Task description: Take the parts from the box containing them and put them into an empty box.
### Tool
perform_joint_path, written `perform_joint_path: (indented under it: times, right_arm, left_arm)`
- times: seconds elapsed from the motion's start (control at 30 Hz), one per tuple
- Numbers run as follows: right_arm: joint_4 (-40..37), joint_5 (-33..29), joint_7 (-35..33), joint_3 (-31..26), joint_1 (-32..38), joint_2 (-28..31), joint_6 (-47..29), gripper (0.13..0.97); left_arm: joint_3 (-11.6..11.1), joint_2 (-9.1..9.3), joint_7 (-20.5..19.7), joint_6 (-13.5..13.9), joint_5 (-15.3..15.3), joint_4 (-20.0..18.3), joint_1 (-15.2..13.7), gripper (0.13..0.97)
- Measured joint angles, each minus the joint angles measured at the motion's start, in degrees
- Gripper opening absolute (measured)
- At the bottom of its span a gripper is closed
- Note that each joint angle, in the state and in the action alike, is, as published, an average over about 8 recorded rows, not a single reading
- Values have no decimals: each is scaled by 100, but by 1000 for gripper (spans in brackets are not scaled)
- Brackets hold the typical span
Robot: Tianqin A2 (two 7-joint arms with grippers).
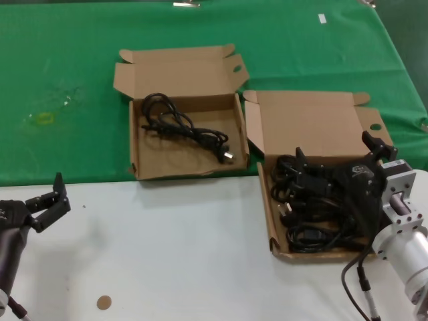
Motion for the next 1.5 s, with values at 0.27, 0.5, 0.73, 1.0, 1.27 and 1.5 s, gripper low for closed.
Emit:
perform_joint_path:
  times: [0.27, 0.5, 0.73, 1.0, 1.27, 1.5]
  right_arm:
    - [0, 0, 0, 0, 0, 0, 0, 966]
    - [0, 0, 0, 0, 0, 0, 0, 966]
    - [0, 0, 0, 0, 0, 0, 0, 966]
    - [0, 0, 0, 0, 0, 0, 0, 966]
    - [0, 0, 0, 0, 0, 0, 0, 966]
    - [0, 0, 0, 0, 0, 0, 0, 966]
  left_arm:
    - [0, 0, 0, 0, 0, 0, 0, 965]
    - [0, 0, 0, 0, 0, 0, 0, 965]
    - [0, 0, 0, 0, 0, 0, 0, 965]
    - [0, 0, 0, 0, 0, 0, 0, 965]
    - [0, 0, 0, 0, 0, 0, 0, 965]
    - [0, 0, 0, 0, 0, 0, 0, 965]
